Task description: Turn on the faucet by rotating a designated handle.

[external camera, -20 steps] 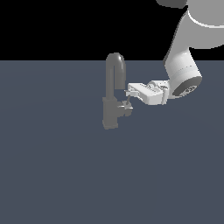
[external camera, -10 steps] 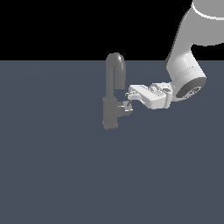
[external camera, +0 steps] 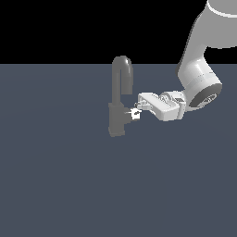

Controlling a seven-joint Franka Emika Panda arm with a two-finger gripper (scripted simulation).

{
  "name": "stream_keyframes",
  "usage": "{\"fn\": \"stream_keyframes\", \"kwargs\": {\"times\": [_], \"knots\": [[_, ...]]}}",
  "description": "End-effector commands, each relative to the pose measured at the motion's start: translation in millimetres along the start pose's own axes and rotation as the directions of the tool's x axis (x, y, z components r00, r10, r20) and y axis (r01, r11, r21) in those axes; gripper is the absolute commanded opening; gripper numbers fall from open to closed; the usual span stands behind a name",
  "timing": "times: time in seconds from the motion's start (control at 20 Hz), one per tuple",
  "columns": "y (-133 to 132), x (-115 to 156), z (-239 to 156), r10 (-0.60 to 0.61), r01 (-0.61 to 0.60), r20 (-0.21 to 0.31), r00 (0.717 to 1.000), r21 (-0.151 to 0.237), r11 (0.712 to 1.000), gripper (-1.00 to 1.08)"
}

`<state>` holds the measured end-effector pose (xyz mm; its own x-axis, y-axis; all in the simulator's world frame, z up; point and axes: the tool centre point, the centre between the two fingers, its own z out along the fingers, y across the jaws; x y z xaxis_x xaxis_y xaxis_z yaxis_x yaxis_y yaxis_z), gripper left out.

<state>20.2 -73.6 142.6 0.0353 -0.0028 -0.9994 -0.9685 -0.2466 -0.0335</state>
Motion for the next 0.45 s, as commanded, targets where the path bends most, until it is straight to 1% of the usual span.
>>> {"fn": "stream_keyframes", "kwargs": {"times": [0.0,0.3,0.35,0.4], "knots": [[8.6,20.7,0.2,0.017,-0.017,0.004,1.0,0.002,1.0,-1.0],[26.0,62.9,0.4,0.034,-0.034,0.011,0.999,0.002,0.999,-1.0],[28.4,68.6,0.4,0.037,-0.037,0.011,0.999,0.002,0.999,-1.0],[28.4,68.6,0.4,0.037,-0.037,0.011,0.999,0.002,0.999,-1.0]]}}
